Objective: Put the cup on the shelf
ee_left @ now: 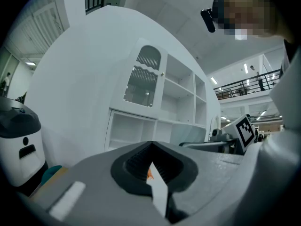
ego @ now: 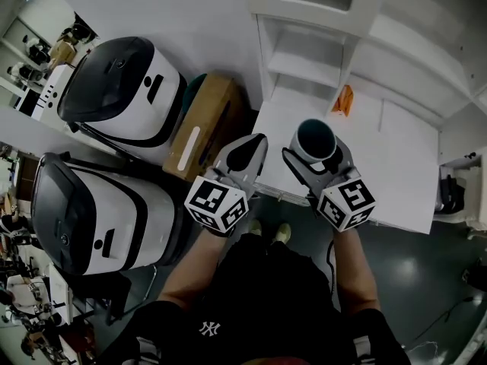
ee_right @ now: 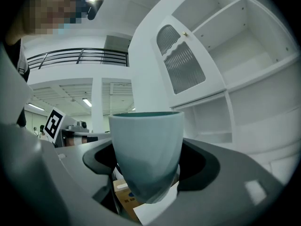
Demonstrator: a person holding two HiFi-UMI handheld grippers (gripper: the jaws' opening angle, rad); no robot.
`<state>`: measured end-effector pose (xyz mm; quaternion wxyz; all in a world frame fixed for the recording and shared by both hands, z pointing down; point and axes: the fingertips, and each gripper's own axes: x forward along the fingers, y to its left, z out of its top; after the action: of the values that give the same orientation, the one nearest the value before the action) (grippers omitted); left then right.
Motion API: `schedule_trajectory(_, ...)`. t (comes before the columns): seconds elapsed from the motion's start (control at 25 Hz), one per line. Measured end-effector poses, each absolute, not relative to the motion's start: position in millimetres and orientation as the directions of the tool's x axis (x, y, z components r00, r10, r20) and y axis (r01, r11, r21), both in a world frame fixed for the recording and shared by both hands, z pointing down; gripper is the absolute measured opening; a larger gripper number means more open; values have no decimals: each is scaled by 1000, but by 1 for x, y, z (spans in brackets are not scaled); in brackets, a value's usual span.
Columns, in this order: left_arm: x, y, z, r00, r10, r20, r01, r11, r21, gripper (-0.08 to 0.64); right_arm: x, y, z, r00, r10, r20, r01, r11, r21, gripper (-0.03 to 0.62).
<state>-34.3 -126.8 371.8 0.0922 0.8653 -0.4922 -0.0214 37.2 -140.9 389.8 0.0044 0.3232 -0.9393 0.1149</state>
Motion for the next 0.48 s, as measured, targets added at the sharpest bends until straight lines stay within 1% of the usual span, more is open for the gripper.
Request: schedule_trajectory(0.48,-37,-190,377,549,-834,48,-826,-533,180,0,26,-202,391,-751,-652,99,-658,730,-186,391)
